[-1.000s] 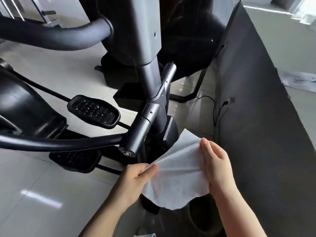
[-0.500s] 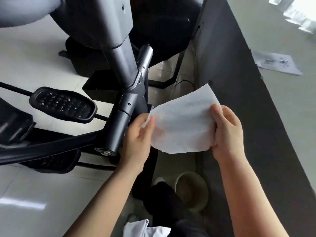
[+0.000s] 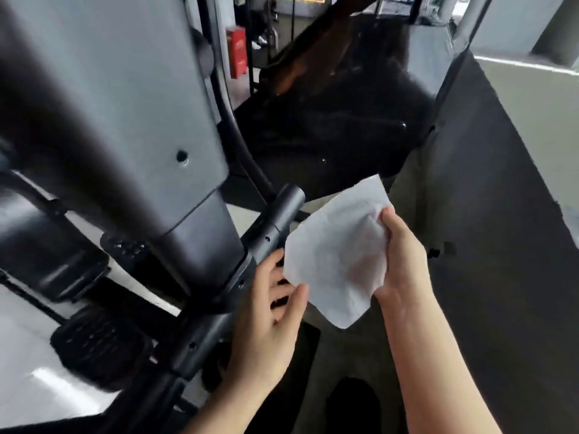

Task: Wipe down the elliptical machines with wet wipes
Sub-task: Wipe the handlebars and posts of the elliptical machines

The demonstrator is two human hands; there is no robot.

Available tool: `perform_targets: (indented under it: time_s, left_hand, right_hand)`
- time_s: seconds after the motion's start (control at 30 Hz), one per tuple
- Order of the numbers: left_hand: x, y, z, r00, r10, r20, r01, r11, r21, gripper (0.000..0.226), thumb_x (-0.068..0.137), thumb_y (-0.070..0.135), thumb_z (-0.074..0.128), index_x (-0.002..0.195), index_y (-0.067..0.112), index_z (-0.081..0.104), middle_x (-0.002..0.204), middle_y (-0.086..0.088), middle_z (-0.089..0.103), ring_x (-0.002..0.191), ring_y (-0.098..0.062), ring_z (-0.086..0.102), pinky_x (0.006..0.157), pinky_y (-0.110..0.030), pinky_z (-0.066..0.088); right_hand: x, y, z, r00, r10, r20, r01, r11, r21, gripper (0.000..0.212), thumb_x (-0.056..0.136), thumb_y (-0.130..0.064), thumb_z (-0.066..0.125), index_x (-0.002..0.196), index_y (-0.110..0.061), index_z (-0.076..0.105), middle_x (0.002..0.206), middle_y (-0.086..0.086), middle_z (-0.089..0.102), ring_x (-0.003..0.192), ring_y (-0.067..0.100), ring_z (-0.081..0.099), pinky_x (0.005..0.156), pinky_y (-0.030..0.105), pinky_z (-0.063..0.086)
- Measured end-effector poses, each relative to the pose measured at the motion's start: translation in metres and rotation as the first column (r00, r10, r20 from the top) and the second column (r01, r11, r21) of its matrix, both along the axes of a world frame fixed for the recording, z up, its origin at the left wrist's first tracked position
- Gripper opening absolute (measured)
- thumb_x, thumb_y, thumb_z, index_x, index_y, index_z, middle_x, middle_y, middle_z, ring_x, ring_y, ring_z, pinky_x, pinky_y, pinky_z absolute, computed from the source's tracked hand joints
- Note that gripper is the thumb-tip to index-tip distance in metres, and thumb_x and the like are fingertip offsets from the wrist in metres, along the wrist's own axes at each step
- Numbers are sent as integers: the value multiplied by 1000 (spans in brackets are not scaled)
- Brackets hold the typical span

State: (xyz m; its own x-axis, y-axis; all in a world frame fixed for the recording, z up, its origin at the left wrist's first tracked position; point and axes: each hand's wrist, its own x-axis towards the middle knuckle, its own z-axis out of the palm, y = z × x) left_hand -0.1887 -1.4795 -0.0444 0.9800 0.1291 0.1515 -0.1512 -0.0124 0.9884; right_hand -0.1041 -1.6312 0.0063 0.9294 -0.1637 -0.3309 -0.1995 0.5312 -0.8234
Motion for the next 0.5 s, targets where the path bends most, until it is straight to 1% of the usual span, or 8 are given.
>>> perform_targets:
  time_s: [0.07,0.1,0.2,0.33,0.37,0.43,0.47,0.5]
  left_hand:
    - [46,-18,-11,977,177,116,-199,954,222,52,86,50,55,134,32,49,127,18,57,116,-5,59,93,-21,51]
    - [71,-24,-17,943,266,202,-325,872,366,48,90,45,53,134,26,53,130,14,54,119,-6,57,97,-21,47]
    - [135,-32,-26,820,445,360,-551,443,707,40,95,33,49,126,12,62,127,-1,56,117,-15,54,105,-20,36]
    - [177,-18,-26,717,594,365,-457,6,889,41,96,37,43,115,12,70,112,-3,67,101,-22,64,84,-37,55]
    - [182,-19,-28,680,625,384,-448,-61,892,38,97,34,43,114,13,69,110,-2,69,99,-24,66,83,-39,54]
    - [185,-22,-34,594,653,470,-503,-155,851,31,93,24,45,114,13,65,107,-5,69,98,-24,61,85,-38,46]
    - [186,-23,-35,553,664,503,-524,-192,830,29,90,20,46,114,12,61,108,-7,69,99,-24,57,85,-37,42]
    - [186,-23,-36,521,677,520,-530,-221,819,29,88,17,45,113,11,58,109,-10,68,101,-25,53,83,-37,39]
  right_hand:
    - [66,-10,3,997,12,78,-4,995,-102,21,93,-34,58,86,-18,70,96,-6,70,93,13,66,88,37,50]
    - [99,-13,6,990,31,136,-7,985,-175,22,93,-32,57,72,-25,60,82,-9,60,82,10,57,82,35,45]
    - [173,-8,14,883,263,388,-54,879,-473,24,93,-17,49,71,-27,53,77,-6,45,74,13,41,72,33,38]
    - [225,35,9,669,616,415,-349,754,-557,38,101,-13,46,65,-24,38,62,-14,37,60,4,34,60,21,34]
    - [229,47,4,561,733,385,-432,656,-619,39,103,-18,46,65,-28,39,60,-13,41,58,3,37,60,21,36]
    - [233,70,-13,229,952,203,-554,298,-777,35,104,-27,44,69,-27,50,66,-11,52,63,8,46,67,26,43]
    - [231,77,-24,67,992,104,-552,123,-824,34,104,-29,42,74,-21,56,74,-7,58,72,13,51,74,26,45]
    - [231,81,-36,-46,997,58,-476,29,-879,35,104,-30,41,78,-15,60,83,1,62,81,15,54,81,19,42]
